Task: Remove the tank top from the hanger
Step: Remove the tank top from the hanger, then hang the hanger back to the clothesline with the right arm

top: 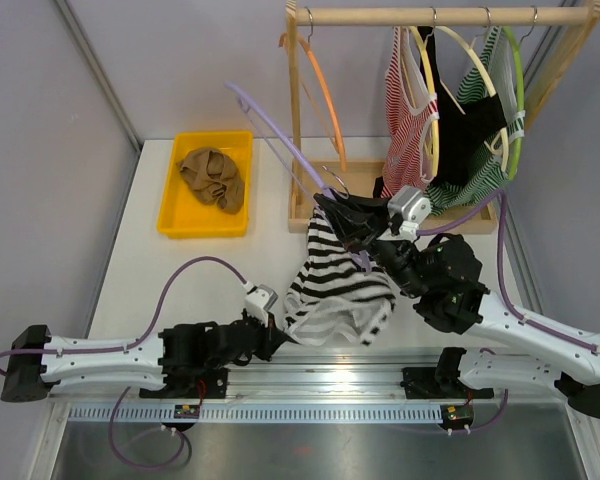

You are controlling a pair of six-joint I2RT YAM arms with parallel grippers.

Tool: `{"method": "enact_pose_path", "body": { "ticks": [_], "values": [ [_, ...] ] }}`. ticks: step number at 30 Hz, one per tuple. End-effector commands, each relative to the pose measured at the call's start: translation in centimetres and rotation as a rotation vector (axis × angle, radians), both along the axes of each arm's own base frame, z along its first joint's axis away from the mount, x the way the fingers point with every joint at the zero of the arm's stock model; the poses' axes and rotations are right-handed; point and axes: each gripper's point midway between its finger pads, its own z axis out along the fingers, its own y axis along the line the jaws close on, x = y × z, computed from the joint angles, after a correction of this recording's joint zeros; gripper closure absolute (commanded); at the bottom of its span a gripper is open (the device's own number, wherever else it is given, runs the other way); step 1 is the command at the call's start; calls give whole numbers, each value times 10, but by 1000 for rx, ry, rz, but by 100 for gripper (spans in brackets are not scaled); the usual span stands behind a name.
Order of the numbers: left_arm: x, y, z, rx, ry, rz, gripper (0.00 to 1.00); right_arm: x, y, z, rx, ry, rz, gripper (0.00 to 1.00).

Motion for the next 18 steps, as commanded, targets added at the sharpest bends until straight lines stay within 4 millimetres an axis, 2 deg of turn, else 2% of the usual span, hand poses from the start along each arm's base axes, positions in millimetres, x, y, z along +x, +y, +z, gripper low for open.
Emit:
{"method": "enact_pose_path", "body": {
  "ticks": [1,3,5,9,10,12,13,14,16,17,18],
  "values": [
    [10,-14,35,-99,-62,31,100,-15,-27,55,177,-154,-17,100],
    [9,-16,37,-108,-67,21,100,-15,-26,55,189,-173,-21,100],
    [9,-17,40,-107,-81,4,100,-15,-31,63,221,-195,-34,100],
    [15,-21,54,-100,-138,0,100,-4,-43,70,224,-146,-112,100],
    [17,-25,66,-114,-156,-2,100,-1,-43,67,200,-128,-125,100],
    [24,-30,75,-89,-208,-4,100,0,-58,74,209,-109,-162,100],
    [27,-36,91,-111,-231,0,100,1,-60,71,192,-91,-175,100],
    [33,-39,90,-68,-259,-1,100,1,-74,77,214,-74,-203,100],
    [42,-46,94,-44,-278,6,100,2,-84,73,191,-45,-232,100],
    [52,-50,104,-57,-288,16,100,-2,-98,80,213,-41,-247,100],
    [57,-54,100,-38,-283,17,100,-1,-106,79,214,-24,-273,100]
  ]
}}
